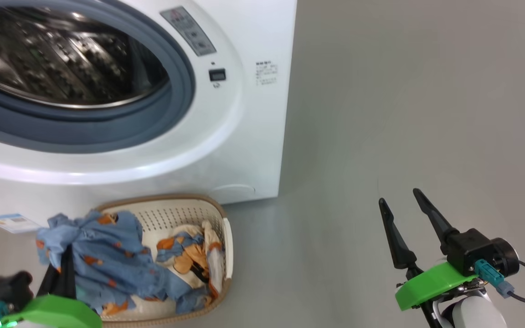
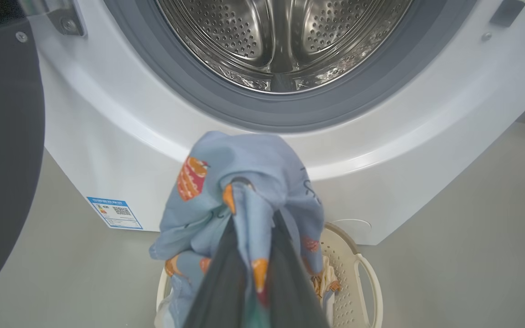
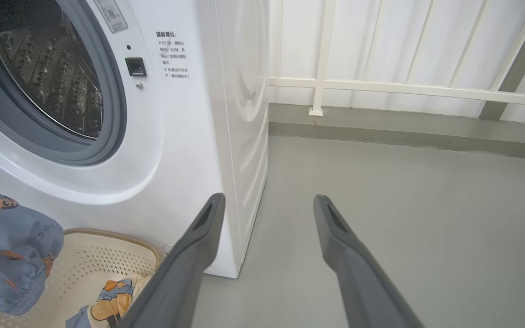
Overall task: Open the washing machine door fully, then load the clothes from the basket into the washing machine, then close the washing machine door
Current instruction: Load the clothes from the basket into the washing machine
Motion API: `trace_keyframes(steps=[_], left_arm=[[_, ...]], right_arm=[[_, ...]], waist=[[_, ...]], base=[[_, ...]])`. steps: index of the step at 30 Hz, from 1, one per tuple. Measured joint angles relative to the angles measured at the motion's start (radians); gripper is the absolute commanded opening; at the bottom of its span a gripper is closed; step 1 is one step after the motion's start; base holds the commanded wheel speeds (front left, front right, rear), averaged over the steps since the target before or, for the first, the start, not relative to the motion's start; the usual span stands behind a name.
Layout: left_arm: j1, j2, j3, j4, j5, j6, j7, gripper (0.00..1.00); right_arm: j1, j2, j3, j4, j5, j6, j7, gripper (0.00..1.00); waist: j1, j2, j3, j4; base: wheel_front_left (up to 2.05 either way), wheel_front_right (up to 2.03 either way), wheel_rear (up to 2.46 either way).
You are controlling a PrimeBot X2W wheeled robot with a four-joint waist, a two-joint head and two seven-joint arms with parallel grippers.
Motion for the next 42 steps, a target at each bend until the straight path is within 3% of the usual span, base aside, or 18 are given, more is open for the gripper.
trace_keyframes(steps=[14,25,42], left_arm=[[0.169,-0.095,0.054,-0.159,0.06,-0.039,0.0,0.0],[0.237,-0.114,0.06,-0.218,0.086,-0.051,0.0,0.0],[0.256,-0.117,0.067,-0.27,0.085,-0.051,0.0,0.0]], right_arm=[[0.091,0.001,-0.008,0.024,0.009,0.0,0.0,1.0],[0.123,0.001,-0.006,0.033,0.023,0.0,0.0,1.0],[0.126,0.002,0.016,0.035,0.023,0.0,0.0,1.0]], waist=[[0.0,-0.0001,-0.152,0.036],[0.0,0.0,-0.225,0.048],[0.0,-0.0001,-0.208,0.015]], base=[[0.0,0.0,0.0],[0.0,0.0,0.0],[0.0,0.0,0.0]])
